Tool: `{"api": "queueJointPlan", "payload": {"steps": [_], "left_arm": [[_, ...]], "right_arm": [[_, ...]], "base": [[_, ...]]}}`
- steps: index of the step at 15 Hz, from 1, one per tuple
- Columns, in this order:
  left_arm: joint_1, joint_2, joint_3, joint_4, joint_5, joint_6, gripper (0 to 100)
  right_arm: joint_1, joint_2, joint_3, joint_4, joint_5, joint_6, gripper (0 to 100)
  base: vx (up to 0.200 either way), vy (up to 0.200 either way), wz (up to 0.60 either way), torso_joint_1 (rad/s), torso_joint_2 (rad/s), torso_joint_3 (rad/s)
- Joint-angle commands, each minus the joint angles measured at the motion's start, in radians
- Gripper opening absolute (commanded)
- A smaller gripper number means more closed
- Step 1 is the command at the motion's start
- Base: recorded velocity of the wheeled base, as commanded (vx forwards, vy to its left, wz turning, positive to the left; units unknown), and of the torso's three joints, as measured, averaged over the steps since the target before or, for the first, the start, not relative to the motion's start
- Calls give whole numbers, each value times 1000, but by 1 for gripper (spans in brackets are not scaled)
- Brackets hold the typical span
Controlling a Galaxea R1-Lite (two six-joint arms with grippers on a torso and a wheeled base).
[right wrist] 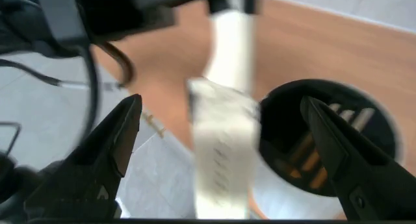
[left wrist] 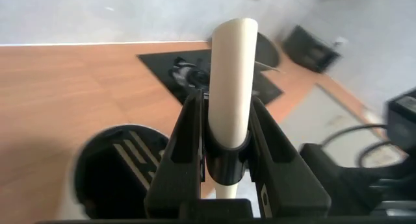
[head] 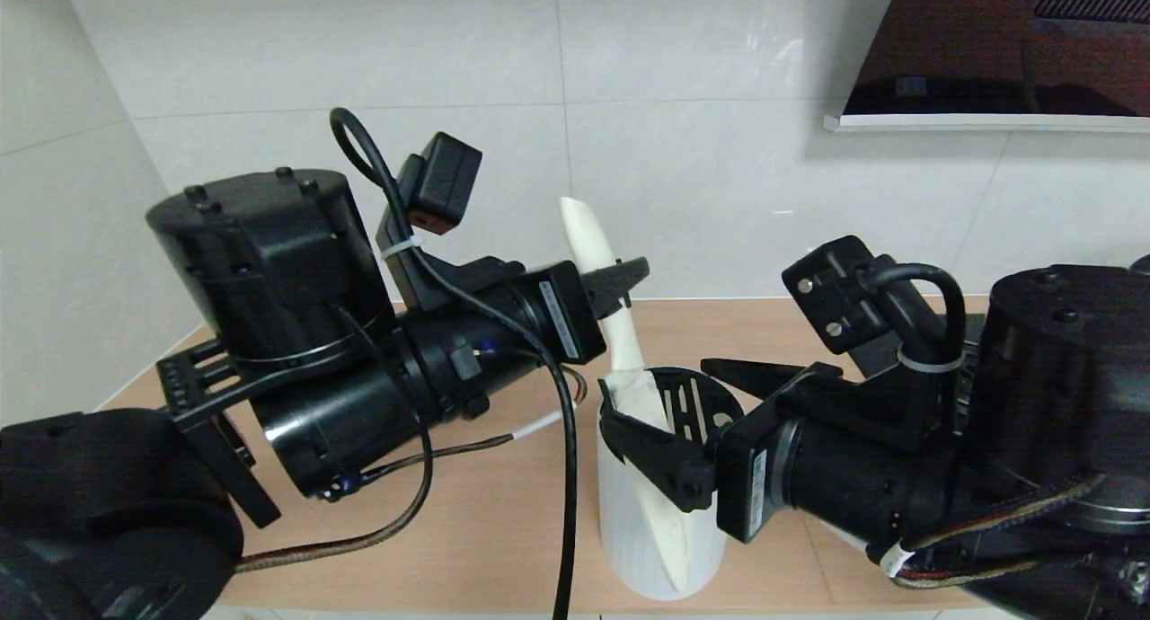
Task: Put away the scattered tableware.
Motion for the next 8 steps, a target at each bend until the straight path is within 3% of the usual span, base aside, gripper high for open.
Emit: {"api": "queueJointPlan", "payload": {"steps": [1, 3, 5, 7, 8], "left_arm": [[6, -39, -84, 63, 84, 21, 0], [10, -29, -223, 182, 250, 87, 0], [12, -24, -288, 251, 288, 184, 0], [6, -24, -294, 262, 316, 276, 0], [-10, -12, -276, 253, 391, 302, 0]], "right_arm": [[-40, -84, -3, 7, -3, -2, 100], [-80, -191, -3, 49, 1, -25, 100], [-130, -256, -6, 146, 3, -77, 100], [-152, -282, -9, 158, 3, -81, 100], [-164, -285, -14, 161, 3, -81, 100]], "base": [[0, 0, 0, 0, 0, 0], [0, 0, 0, 0, 0, 0], [0, 0, 0, 0, 0, 0], [0, 0, 0, 0, 0, 0], [0, 0, 0, 0, 0, 0]]}}
